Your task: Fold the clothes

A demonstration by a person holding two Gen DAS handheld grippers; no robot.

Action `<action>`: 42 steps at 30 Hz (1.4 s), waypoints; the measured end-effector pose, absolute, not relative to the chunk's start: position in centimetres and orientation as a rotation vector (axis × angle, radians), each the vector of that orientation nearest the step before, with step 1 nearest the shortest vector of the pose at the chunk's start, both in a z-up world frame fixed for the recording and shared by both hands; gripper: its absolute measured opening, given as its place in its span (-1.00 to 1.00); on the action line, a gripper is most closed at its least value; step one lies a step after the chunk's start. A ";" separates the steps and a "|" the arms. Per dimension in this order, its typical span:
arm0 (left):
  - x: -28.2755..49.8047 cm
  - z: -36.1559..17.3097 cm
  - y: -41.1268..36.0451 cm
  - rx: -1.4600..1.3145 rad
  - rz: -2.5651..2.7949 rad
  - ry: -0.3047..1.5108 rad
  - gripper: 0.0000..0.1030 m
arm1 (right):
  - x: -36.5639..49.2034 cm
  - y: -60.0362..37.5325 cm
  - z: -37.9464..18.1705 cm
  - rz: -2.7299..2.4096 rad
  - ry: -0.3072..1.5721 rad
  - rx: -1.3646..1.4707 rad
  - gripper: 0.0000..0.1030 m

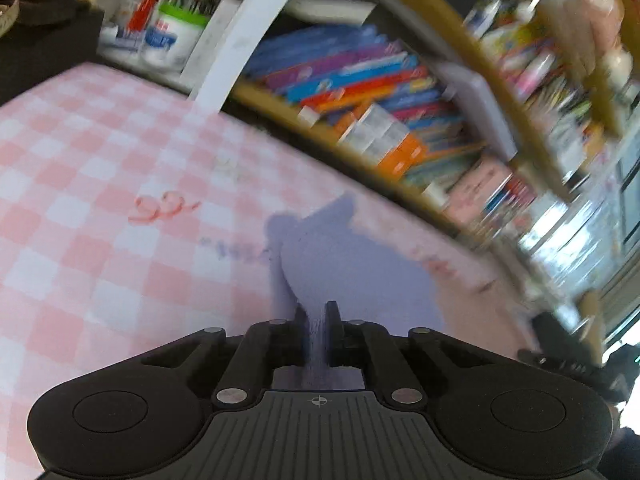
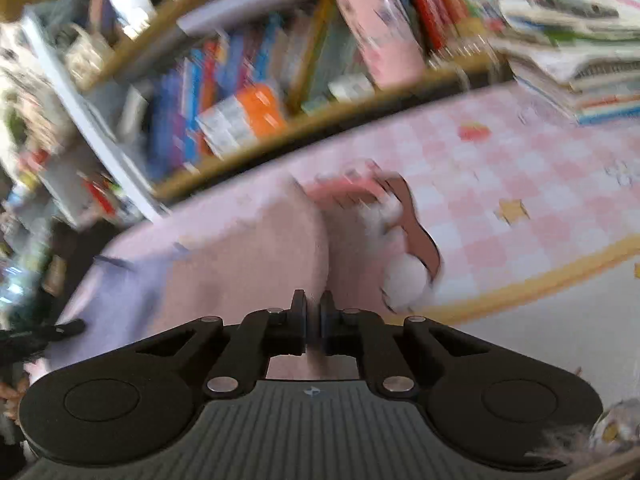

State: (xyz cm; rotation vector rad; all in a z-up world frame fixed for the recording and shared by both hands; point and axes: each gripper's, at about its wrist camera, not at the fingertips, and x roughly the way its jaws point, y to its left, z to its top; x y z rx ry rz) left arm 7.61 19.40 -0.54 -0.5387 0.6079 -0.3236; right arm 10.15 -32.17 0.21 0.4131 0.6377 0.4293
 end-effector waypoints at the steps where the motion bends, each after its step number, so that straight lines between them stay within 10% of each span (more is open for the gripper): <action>1: 7.2 -0.1 19.5 -0.548 -0.332 0.582 -0.89 | 9.8 -32.4 0.6 0.434 0.622 0.417 -0.89; 9: 8.9 0.1 18.7 -0.400 -0.298 0.618 -0.66 | 11.4 -31.2 0.0 0.369 0.695 0.236 -0.55; 14: 11.0 1.7 17.3 -0.241 -0.297 0.596 0.23 | 13.8 -30.0 2.3 0.392 0.616 0.126 -0.33; 18: 13.7 1.3 15.8 -0.166 -0.284 0.646 0.09 | 16.5 -27.9 1.7 0.401 0.650 0.045 -0.34; 20: 14.1 0.9 16.1 -0.189 -0.279 0.647 -0.95 | 17.4 -27.4 1.0 0.407 0.680 0.021 -0.91; 31: 14.3 -0.6 18.2 -0.337 -0.262 0.654 -0.82 | 18.7 -29.0 -0.9 0.410 0.688 0.165 -0.89; 37: 11.2 -0.2 19.8 -0.410 -0.310 0.634 -0.74 | 15.7 -31.9 0.4 0.446 0.700 0.300 -0.23; 42: 9.1 -2.0 20.4 -0.508 -0.307 0.694 -0.50 | 12.6 -33.0 -0.1 0.458 0.768 0.336 -0.23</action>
